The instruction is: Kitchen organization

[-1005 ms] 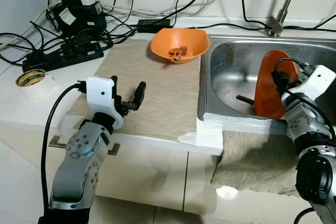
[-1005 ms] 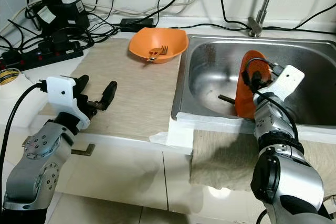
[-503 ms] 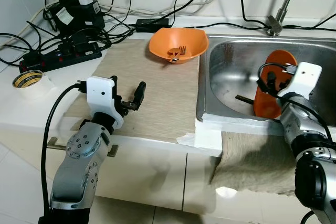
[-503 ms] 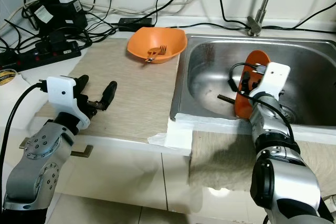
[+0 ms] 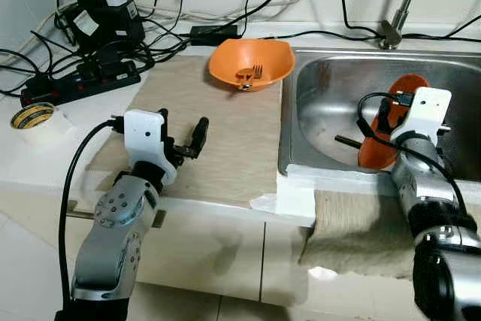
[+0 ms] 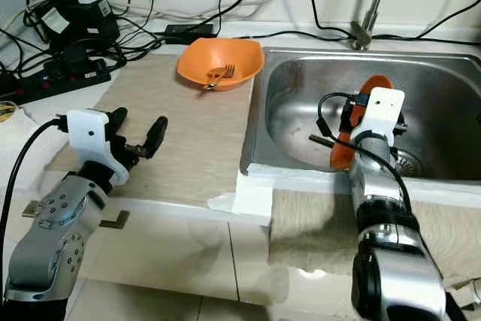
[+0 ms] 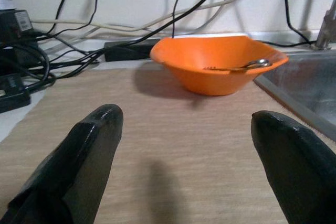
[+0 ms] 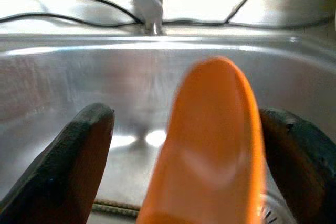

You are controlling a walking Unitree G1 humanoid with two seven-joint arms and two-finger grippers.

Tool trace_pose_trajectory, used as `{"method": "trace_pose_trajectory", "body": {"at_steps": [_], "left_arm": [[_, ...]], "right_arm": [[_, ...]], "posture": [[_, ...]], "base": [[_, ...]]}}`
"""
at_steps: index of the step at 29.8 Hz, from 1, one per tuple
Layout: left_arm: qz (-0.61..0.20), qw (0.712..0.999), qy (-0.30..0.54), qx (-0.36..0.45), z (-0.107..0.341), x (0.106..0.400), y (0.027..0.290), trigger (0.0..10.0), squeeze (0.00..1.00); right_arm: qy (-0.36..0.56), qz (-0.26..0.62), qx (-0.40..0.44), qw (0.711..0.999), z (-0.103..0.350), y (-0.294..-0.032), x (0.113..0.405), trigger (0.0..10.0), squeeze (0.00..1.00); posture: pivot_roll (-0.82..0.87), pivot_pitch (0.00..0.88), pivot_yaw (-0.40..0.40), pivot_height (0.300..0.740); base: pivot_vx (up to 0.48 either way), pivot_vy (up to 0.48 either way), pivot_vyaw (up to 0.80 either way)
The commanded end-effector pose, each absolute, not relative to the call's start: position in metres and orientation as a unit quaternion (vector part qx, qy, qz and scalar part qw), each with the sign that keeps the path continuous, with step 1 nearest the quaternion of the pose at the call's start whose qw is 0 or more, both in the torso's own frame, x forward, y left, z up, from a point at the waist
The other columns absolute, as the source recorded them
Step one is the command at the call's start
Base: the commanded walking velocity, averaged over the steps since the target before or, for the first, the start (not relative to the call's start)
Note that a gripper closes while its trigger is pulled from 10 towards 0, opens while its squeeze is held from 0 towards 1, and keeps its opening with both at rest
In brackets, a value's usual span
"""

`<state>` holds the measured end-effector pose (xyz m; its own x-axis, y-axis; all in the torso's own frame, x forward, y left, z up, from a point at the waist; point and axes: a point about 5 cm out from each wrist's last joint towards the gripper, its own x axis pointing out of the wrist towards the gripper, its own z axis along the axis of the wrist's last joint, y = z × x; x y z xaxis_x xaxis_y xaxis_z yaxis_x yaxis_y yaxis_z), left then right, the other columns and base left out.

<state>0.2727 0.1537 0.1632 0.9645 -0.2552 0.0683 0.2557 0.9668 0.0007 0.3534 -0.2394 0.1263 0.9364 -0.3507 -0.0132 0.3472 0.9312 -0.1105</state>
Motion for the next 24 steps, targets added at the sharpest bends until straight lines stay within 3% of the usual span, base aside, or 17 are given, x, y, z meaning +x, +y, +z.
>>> {"method": "trace_pose_trajectory", "body": {"at_steps": [1, 2, 3, 4, 9, 19, 24], "left_arm": [[-0.132, 0.990, -0.042, 0.005, 0.166, 0.272, 0.153, 10.0, 0.00], [-0.132, 0.990, -0.042, 0.005, 0.167, 0.272, 0.153, 10.0, 0.00], [-0.132, 0.990, -0.042, 0.005, 0.167, 0.272, 0.153, 10.0, 0.00], [-0.133, 0.990, -0.043, 0.005, 0.167, 0.272, 0.153, 10.0, 0.00], [-0.134, 0.990, -0.043, 0.006, 0.167, 0.272, 0.152, 10.0, 0.00], [-0.134, 0.990, -0.044, 0.010, 0.168, 0.273, 0.153, 10.0, 0.00], [-0.132, 0.990, -0.045, 0.010, 0.169, 0.272, 0.155, 10.0, 0.00]], "right_arm": [[0.104, -0.155, -0.060, 0.981, 0.080, -0.219, 0.338, 10.0, 1.00], [0.116, -0.151, -0.060, 0.980, 0.073, -0.215, 0.334, 10.0, 0.30], [0.116, -0.151, -0.060, 0.980, 0.073, -0.215, 0.334, 10.0, 0.30], [0.143, -0.140, -0.058, 0.978, 0.056, -0.206, 0.324, 10.0, 0.00], [0.185, -0.131, -0.053, 0.973, 0.033, -0.198, 0.310, 10.0, 0.00], [0.200, -0.133, -0.059, 0.969, 0.029, -0.199, 0.304, 10.0, 0.00], [0.190, -0.115, -0.046, 0.974, 0.034, -0.187, 0.302, 10.0, 0.00]], "posture": [[0.02, 0.000, 0.096, 0.736], [0.02, 0.000, 0.095, 0.736], [0.02, 0.000, 0.095, 0.736], [0.02, 0.000, 0.095, 0.736], [0.02, 0.000, 0.100, 0.736], [0.03, 0.000, 0.099, 0.736], [0.04, 0.000, 0.095, 0.736]], "base": [[0.000, 0.000, 0.00], [0.000, 0.000, 0.00], [0.000, 0.000, 0.00], [0.000, 0.000, 0.00], [0.000, 0.000, 0.00], [0.000, 0.000, 0.00], [0.000, 0.000, 0.00]]}}
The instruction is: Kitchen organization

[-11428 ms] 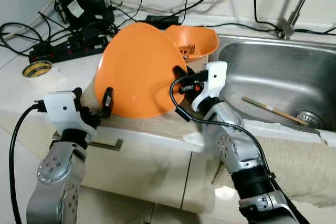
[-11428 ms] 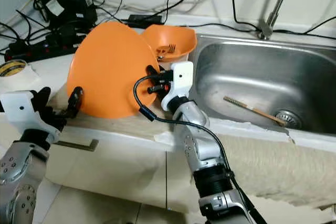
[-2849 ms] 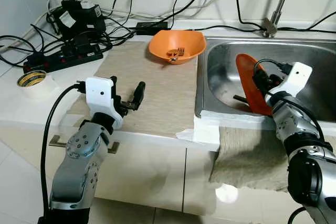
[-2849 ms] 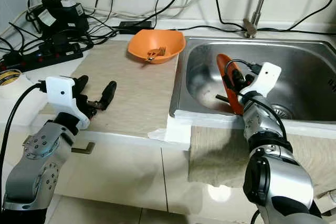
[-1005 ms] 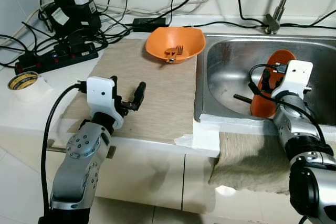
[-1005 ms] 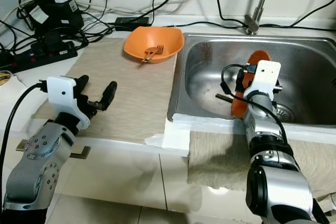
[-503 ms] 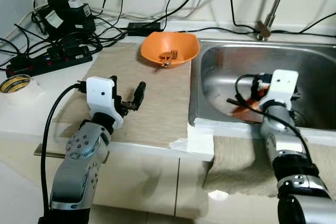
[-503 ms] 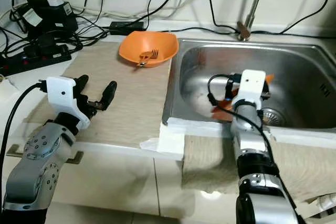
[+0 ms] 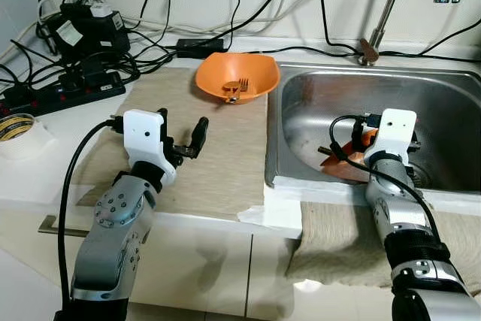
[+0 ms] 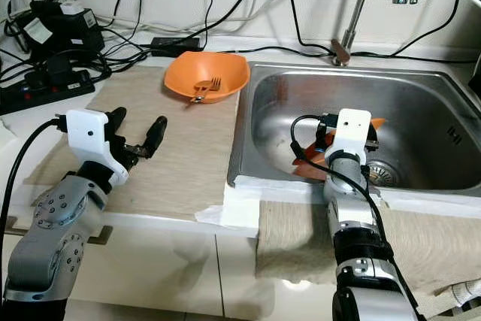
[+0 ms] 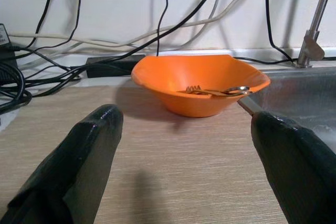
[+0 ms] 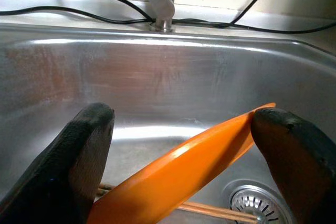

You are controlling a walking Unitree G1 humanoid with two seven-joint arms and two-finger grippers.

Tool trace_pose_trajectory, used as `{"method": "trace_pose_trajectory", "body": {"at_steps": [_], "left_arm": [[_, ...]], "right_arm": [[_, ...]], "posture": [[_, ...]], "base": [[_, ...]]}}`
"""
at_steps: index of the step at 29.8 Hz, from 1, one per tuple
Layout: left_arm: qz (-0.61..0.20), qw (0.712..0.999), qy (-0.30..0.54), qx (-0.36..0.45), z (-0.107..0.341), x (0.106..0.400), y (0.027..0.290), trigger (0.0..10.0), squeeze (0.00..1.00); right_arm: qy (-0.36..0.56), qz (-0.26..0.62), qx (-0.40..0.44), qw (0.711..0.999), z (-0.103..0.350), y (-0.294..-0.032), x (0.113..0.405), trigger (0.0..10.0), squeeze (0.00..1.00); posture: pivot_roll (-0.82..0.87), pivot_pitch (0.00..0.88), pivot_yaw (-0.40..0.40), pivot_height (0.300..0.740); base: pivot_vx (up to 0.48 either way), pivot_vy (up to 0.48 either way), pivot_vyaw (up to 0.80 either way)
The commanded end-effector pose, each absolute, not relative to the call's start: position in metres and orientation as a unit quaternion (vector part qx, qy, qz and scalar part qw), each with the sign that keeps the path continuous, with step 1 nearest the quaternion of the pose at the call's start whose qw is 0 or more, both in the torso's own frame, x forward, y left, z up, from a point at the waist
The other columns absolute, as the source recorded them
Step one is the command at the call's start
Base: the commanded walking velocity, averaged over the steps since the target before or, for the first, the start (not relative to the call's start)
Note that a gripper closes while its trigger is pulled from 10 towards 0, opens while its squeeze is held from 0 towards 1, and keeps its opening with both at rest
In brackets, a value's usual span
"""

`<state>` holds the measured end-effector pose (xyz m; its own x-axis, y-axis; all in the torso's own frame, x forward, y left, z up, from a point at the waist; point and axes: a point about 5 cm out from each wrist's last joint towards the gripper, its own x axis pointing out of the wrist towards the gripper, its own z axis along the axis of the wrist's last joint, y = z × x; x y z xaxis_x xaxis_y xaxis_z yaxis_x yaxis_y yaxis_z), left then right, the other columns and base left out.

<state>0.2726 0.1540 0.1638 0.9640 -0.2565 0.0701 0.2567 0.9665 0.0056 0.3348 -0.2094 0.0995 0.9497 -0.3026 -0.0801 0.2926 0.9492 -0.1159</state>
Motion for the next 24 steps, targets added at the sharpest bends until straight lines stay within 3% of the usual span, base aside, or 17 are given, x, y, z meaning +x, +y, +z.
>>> {"method": "trace_pose_trajectory", "body": {"at_steps": [1, 11, 18, 24], "left_arm": [[-0.131, 0.990, -0.044, 0.011, 0.169, 0.271, 0.156, 10.0, 0.00], [-0.131, 0.990, -0.042, 0.012, 0.168, 0.271, 0.156, 10.0, 0.00], [-0.132, 0.990, -0.041, 0.019, 0.169, 0.270, 0.161, 10.0, 0.00], [-0.133, 0.990, -0.041, 0.022, 0.169, 0.272, 0.161, 10.0, 0.00]], "right_arm": [[0.186, -0.109, -0.046, 0.975, 0.036, -0.185, 0.301, 10.0, 0.00], [0.139, -0.056, -0.088, 0.985, 0.039, -0.179, 0.283, 10.0, 0.00], [0.141, -0.039, -0.127, 0.981, 0.025, -0.188, 0.244, 10.0, 0.00], [0.130, -0.041, -0.126, 0.983, 0.030, -0.188, 0.246, 10.0, 0.00]], "posture": [[0.04, 0.000, 0.095, 0.736], [0.04, 0.000, 0.090, 0.736], [0.05, 0.000, 0.097, 0.736], [0.04, 0.000, 0.098, 0.736]], "base": [[0.000, 0.000, 0.00], [0.000, 0.000, 0.00], [0.000, 0.000, 0.00], [0.000, 0.000, 0.00]]}}
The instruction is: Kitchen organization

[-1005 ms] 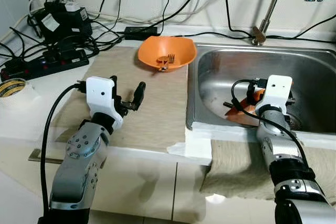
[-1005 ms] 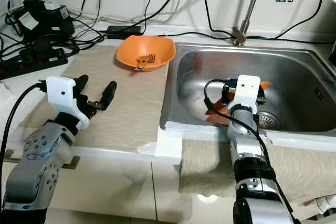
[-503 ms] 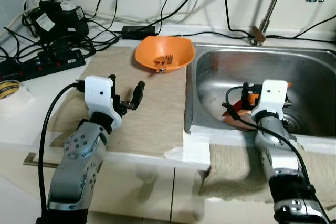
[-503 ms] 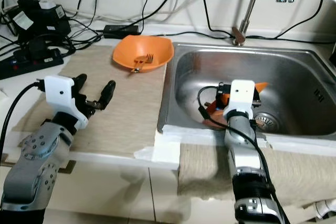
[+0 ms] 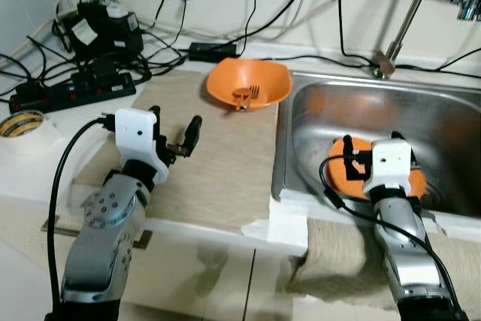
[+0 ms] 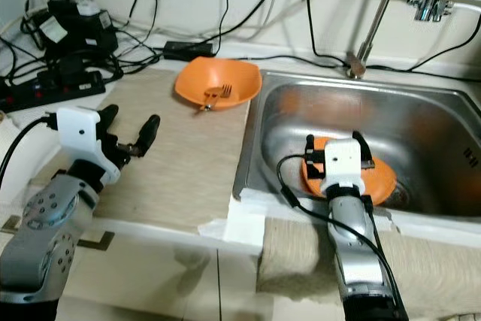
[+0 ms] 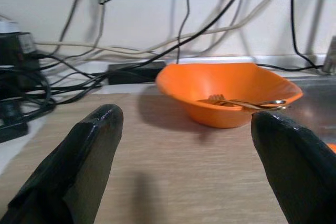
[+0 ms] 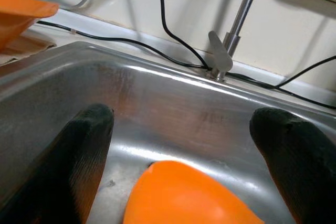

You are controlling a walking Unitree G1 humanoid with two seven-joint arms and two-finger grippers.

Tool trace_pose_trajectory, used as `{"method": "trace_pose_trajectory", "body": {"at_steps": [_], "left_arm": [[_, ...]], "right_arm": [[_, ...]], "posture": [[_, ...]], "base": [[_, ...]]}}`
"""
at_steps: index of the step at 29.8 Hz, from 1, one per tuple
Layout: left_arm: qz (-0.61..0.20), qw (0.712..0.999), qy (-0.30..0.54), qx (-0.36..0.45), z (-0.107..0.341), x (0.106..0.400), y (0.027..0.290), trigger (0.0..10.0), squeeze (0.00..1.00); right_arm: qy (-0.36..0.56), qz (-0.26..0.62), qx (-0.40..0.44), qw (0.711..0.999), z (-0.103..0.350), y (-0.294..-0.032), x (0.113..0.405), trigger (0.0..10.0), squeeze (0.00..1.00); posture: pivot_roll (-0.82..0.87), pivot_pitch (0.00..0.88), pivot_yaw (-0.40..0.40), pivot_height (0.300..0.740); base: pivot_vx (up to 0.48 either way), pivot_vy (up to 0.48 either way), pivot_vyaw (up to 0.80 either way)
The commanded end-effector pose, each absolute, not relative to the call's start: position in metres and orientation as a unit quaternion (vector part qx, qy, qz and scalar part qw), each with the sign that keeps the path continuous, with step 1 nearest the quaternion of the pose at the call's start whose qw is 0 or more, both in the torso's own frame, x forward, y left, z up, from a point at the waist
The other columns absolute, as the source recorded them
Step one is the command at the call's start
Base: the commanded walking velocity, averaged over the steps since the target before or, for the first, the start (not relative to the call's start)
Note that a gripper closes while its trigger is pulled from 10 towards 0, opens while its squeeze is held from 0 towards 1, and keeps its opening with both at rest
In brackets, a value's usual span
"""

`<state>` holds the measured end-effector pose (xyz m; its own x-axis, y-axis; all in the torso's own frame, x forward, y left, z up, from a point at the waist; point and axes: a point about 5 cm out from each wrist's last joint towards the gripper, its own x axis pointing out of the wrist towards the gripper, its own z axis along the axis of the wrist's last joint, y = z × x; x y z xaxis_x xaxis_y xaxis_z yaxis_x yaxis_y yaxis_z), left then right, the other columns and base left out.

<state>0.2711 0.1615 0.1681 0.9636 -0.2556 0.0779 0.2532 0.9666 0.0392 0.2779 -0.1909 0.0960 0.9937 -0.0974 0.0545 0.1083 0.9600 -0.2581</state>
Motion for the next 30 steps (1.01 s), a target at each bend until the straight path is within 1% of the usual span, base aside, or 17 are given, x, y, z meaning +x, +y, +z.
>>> {"method": "trace_pose_trajectory", "body": {"at_steps": [1, 8, 9, 12, 14, 18, 19, 21, 24, 30], "left_arm": [[-0.132, 0.990, -0.040, 0.023, 0.169, 0.273, 0.161, 10.0, 0.00], [-0.121, 0.992, -0.035, 0.026, 0.165, 0.281, 0.157, 10.0, 0.00], [-0.118, 0.992, -0.032, 0.022, 0.164, 0.284, 0.155, 10.0, 0.00], [-0.110, 0.993, -0.030, 0.018, 0.163, 0.292, 0.151, 10.0, 0.00], [-0.110, 0.993, -0.028, 0.013, 0.163, 0.295, 0.150, 10.0, 0.00], [-0.103, 0.994, -0.030, 0.003, 0.162, 0.303, 0.144, 10.0, 0.00], [-0.103, 0.994, -0.030, 0.003, 0.162, 0.303, 0.144, 10.0, 0.00], [-0.085, 0.995, -0.042, -0.007, 0.165, 0.305, 0.145, 10.0, 0.00], [-0.078, 0.996, -0.050, -0.004, 0.167, 0.305, 0.144, 10.0, 0.00], [-0.066, 0.996, -0.056, -0.012, 0.169, 0.305, 0.145, 10.0, 0.00]], "right_arm": [[0.124, -0.041, -0.125, 0.983, 0.033, -0.187, 0.249, 10.0, 0.00], [0.061, -0.040, -0.099, 0.992, 0.068, -0.179, 0.272, 10.0, 0.00], [0.039, -0.040, -0.091, 0.994, 0.081, -0.175, 0.280, 10.0, 0.00], [0.016, -0.044, -0.070, 0.996, 0.095, -0.171, 0.291, 10.0, 0.00], [0.009, -0.045, -0.066, 0.997, 0.098, -0.170, 0.294, 10.0, 0.00], [-0.040, -0.054, -0.047, 0.997, 0.119, -0.166, 0.302, 10.0, 0.00], [-0.040, -0.054, -0.047, 0.997, 0.119, -0.166, 0.302, 10.0, 0.00], [-0.087, -0.052, -0.060, 0.993, 0.138, -0.162, 0.301, 10.0, 0.00], [-0.114, -0.056, -0.071, 0.989, 0.151, -0.161, 0.297, 10.0, 0.00], [-0.141, -0.062, -0.075, 0.985, 0.167, -0.160, 0.287, 10.0, 0.00]], "posture": [[0.04, 0.000, 0.097, 0.736], [0.04, 0.000, 0.084, 0.736], [0.03, 0.000, 0.081, 0.736], [0.03, 0.000, 0.076, 0.736], [0.02, 0.000, 0.073, 0.736], [0.02, 0.000, 0.072, 0.736], [0.02, 0.000, 0.072, 0.736], [0.01, 0.000, 0.073, 0.736], [0.01, 0.000, 0.073, 0.736], [-0.01, 0.000, 0.072, 0.736]], "base": [[0.000, 0.000, 0.00], [0.000, 0.000, 0.00], [0.000, 0.000, 0.00], [0.000, 0.000, 0.00], [0.000, 0.000, 0.00], [0.000, 0.000, 0.00], [0.000, 0.000, 0.00], [0.000, 0.000, 0.00], [0.000, 0.000, 0.00], [0.000, 0.000, 0.00]]}}
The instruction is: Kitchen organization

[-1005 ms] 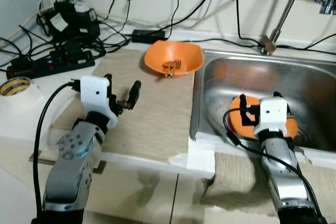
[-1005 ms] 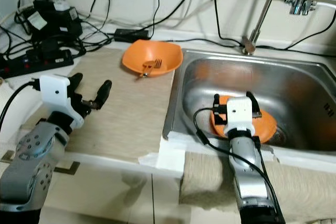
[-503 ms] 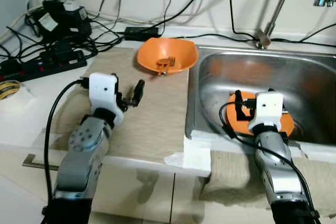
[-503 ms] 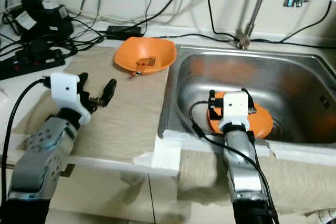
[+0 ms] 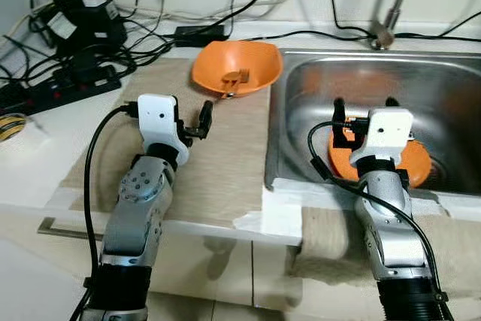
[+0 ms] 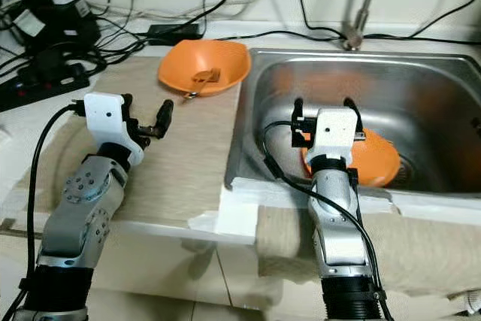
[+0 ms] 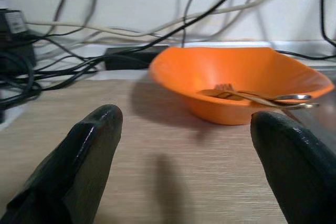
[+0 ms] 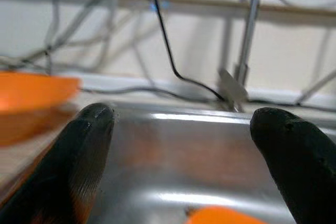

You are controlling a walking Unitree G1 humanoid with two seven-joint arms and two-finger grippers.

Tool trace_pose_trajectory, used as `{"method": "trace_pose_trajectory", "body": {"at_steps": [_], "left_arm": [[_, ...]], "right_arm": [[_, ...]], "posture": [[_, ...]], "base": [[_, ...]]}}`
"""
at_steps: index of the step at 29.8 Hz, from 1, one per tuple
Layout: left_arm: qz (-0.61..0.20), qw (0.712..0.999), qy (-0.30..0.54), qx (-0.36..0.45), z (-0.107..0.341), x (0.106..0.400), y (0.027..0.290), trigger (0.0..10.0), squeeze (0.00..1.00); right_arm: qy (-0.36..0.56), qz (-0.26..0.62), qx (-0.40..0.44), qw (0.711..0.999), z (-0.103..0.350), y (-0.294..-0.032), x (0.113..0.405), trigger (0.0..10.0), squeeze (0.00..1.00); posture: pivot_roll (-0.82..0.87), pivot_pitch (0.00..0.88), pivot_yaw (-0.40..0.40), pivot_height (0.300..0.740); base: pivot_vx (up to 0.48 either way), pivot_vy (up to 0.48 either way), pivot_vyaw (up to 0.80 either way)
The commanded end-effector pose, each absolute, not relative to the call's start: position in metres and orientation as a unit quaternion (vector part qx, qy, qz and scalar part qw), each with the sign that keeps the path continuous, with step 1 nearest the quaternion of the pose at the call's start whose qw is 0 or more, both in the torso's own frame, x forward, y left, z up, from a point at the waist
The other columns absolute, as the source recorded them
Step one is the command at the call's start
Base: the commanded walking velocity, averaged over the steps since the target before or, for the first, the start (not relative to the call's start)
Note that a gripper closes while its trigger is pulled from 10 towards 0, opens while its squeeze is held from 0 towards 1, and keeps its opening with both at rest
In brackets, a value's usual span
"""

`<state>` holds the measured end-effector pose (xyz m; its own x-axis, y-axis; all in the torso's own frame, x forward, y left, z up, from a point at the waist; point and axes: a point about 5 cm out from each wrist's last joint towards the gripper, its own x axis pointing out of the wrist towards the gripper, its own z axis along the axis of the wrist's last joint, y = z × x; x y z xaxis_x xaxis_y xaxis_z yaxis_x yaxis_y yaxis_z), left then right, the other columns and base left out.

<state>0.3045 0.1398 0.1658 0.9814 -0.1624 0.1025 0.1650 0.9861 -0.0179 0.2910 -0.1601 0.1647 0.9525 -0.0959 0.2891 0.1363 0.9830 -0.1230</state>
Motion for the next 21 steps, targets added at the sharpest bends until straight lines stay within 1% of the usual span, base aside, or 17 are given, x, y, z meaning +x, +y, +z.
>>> {"method": "trace_pose_trajectory", "body": {"at_steps": [1, 4, 8, 13, 21], "left_arm": [[-0.065, 0.996, -0.055, -0.014, 0.168, 0.304, 0.146, 10.0, 0.00], [-0.064, 0.996, -0.054, -0.016, 0.169, 0.302, 0.147, 10.0, 0.00], [-0.063, 0.996, -0.054, -0.022, 0.171, 0.295, 0.149, 10.0, 0.00], [-0.074, 0.995, -0.061, -0.019, 0.179, 0.290, 0.149, 10.0, 0.00], [-0.088, 0.994, -0.063, -0.017, 0.183, 0.292, 0.143, 10.0, 0.00]], "right_arm": [[-0.138, -0.062, -0.076, 0.986, 0.166, -0.161, 0.285, 10.0, 0.00], [-0.128, -0.060, -0.078, 0.987, 0.164, -0.163, 0.281, 10.0, 0.00], [-0.097, -0.063, -0.091, 0.989, 0.152, -0.173, 0.264, 10.0, 0.00], [-0.081, -0.078, -0.102, 0.988, 0.150, -0.182, 0.248, 10.0, 0.00], [-0.074, -0.080, -0.099, 0.989, 0.147, -0.178, 0.247, 10.0, 0.00]], "posture": [[-0.01, 0.000, 0.071, 0.736], [-0.02, 0.000, 0.070, 0.736], [-0.02, 0.000, 0.065, 0.736], [-0.02, 0.000, 0.065, 0.736], [-0.02, 0.000, 0.070, 0.736]], "base": [[0.000, 0.000, 0.00], [0.000, 0.000, 0.00], [0.000, 0.000, 0.00], [0.000, 0.000, 0.00], [0.000, 0.000, 0.00]]}}
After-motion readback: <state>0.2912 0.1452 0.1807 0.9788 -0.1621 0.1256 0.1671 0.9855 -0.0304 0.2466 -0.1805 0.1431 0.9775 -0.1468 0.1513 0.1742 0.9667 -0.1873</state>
